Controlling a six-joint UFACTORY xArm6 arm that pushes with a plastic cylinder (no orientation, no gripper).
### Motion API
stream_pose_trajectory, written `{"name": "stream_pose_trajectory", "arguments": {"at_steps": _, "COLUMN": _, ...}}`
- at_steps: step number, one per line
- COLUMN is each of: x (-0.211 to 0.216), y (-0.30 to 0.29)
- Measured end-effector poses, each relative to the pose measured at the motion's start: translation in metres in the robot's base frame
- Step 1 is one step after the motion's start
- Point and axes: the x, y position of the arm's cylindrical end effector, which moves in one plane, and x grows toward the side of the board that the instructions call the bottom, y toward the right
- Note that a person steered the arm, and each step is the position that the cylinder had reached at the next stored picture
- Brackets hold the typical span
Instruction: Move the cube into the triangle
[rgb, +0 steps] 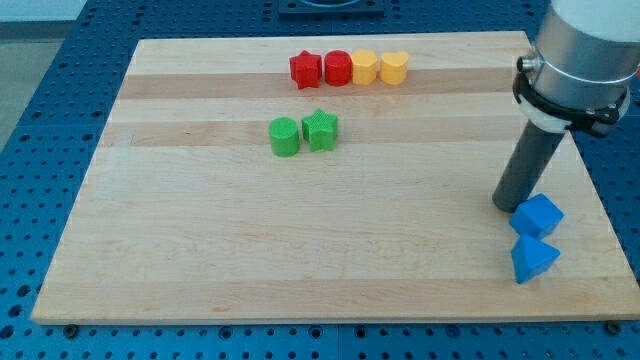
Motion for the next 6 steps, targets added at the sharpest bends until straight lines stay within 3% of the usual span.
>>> {"name": "stream_pose_trajectory", "arguments": {"at_steps": 3, "x": -0.002, "y": 0.048}}
{"name": "stream_pose_trajectory", "arguments": {"at_steps": 6, "x": 0.029, "y": 0.031}}
